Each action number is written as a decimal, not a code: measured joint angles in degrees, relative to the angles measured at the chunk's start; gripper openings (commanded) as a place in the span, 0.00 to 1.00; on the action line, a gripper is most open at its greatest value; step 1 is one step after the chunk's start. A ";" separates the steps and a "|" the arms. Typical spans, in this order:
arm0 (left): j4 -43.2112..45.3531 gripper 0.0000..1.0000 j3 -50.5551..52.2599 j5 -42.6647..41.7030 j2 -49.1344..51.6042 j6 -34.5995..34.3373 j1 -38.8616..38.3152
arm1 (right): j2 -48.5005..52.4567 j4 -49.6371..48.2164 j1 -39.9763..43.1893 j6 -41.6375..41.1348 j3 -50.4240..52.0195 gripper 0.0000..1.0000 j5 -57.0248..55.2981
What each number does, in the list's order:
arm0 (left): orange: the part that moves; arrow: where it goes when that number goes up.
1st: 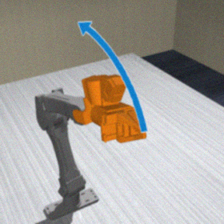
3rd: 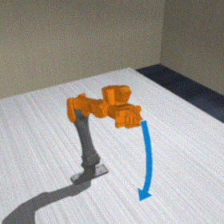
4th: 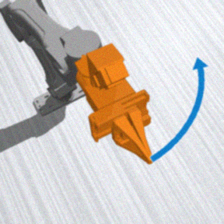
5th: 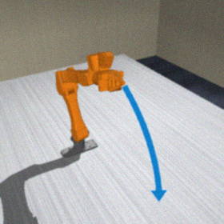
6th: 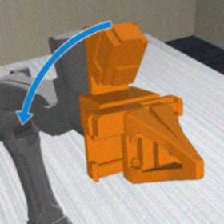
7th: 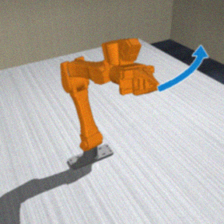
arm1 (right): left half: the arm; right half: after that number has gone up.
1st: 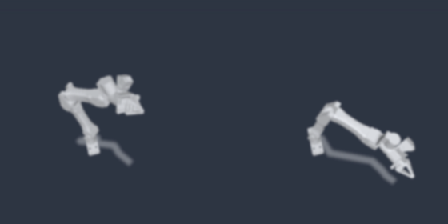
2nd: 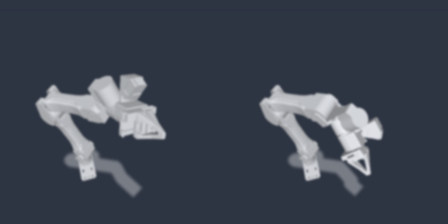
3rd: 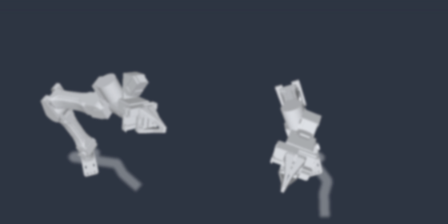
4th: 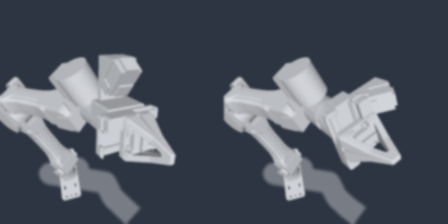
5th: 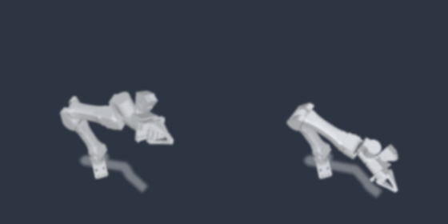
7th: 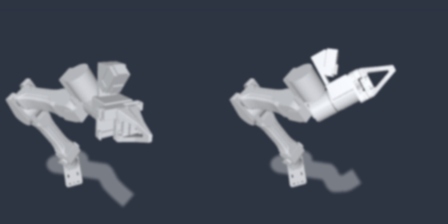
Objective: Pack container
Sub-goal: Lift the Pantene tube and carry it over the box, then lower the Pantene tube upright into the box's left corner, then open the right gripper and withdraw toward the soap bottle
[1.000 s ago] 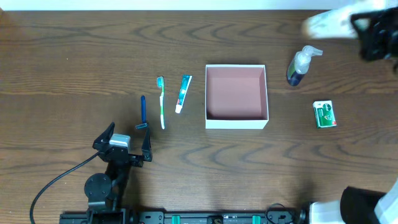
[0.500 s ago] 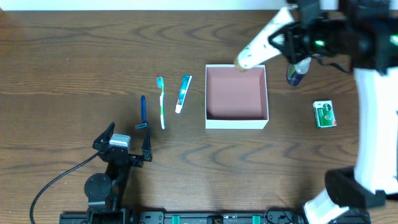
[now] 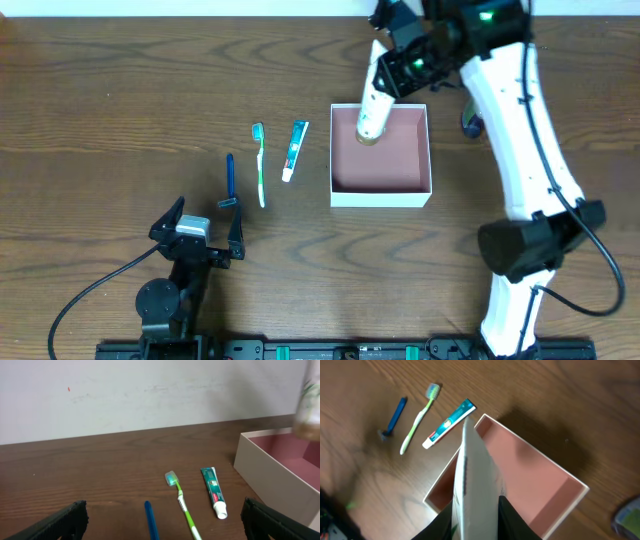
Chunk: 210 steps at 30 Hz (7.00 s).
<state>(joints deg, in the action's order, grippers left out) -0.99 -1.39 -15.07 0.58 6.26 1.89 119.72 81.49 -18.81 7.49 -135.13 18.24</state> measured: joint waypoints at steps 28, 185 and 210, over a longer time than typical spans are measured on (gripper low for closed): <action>0.00 0.98 0.00 0.00 0.00 0.00 0.00 | 7.26 -6.75 -3.15 -4.07 -0.02 0.29 -5.27; 0.00 0.98 0.00 0.00 0.02 0.00 0.00 | 9.11 -4.83 -11.43 -31.76 -0.48 0.02 -27.50; 0.00 0.98 0.00 0.00 0.00 0.00 0.00 | 9.11 -8.46 -11.43 -31.10 -0.46 0.03 -24.92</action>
<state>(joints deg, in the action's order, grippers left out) -0.99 -1.39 -15.07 0.58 6.26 1.89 128.84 73.03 -30.24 -23.62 -135.59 -6.68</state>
